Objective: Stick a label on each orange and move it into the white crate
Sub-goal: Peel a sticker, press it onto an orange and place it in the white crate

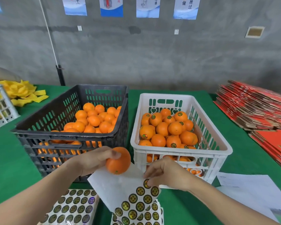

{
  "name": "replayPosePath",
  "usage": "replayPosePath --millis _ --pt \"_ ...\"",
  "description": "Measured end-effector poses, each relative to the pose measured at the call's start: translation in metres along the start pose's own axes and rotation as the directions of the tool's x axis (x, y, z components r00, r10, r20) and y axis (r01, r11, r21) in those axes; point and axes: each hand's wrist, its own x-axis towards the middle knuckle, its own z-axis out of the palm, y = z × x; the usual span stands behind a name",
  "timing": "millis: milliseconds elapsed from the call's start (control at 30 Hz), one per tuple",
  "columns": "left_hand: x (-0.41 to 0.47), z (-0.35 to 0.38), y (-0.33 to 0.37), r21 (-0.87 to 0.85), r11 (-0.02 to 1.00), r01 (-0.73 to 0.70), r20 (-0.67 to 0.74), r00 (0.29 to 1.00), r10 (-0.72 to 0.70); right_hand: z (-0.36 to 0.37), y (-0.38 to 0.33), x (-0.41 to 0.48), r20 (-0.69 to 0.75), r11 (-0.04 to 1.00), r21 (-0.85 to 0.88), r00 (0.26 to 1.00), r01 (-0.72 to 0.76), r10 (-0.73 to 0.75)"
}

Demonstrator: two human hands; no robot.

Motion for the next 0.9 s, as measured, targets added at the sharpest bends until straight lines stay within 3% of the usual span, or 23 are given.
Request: replayPosePath --millis 133,233,367,467,600,667,767,900 --pt "0.001 0.006 0.003 -0.186 0.978 0.099 -0.099 0.988 -0.119 0.000 -0.006 -0.004 -0.056 0.995 -0.008 0.994 0.095 -0.095" --pt "0.002 0.008 0.003 -0.333 0.922 0.198 -0.089 0.967 -0.240 0.001 -0.006 -0.008 -0.127 0.985 0.004 0.977 0.171 -0.169" --pt "0.005 0.005 0.000 -0.407 0.886 0.223 -0.079 0.958 -0.277 -0.007 -0.021 -0.009 -0.357 0.892 0.232 0.887 0.388 -0.293" --pt "0.009 0.004 0.001 -0.408 0.895 0.181 -0.088 0.968 -0.236 -0.006 -0.037 0.004 -0.473 0.918 0.112 0.833 0.381 -0.288" --pt "0.015 0.007 0.008 -0.338 0.931 0.137 -0.089 0.980 -0.177 0.015 -0.047 0.022 -0.276 0.903 -0.217 0.864 0.370 -0.420" --pt "0.018 0.011 0.012 -0.323 0.939 0.119 -0.085 0.984 -0.154 0.019 -0.047 0.030 -0.164 0.872 -0.275 0.873 0.406 -0.459" --pt "0.019 0.014 0.015 -0.281 0.951 0.126 -0.043 0.989 -0.144 0.015 -0.045 0.039 -0.188 0.903 -0.217 0.891 0.372 -0.412" --pt "0.014 0.007 0.015 -0.094 0.994 0.064 0.003 0.998 -0.064 0.003 -0.042 0.043 -0.286 0.963 0.209 0.952 0.171 -0.107"
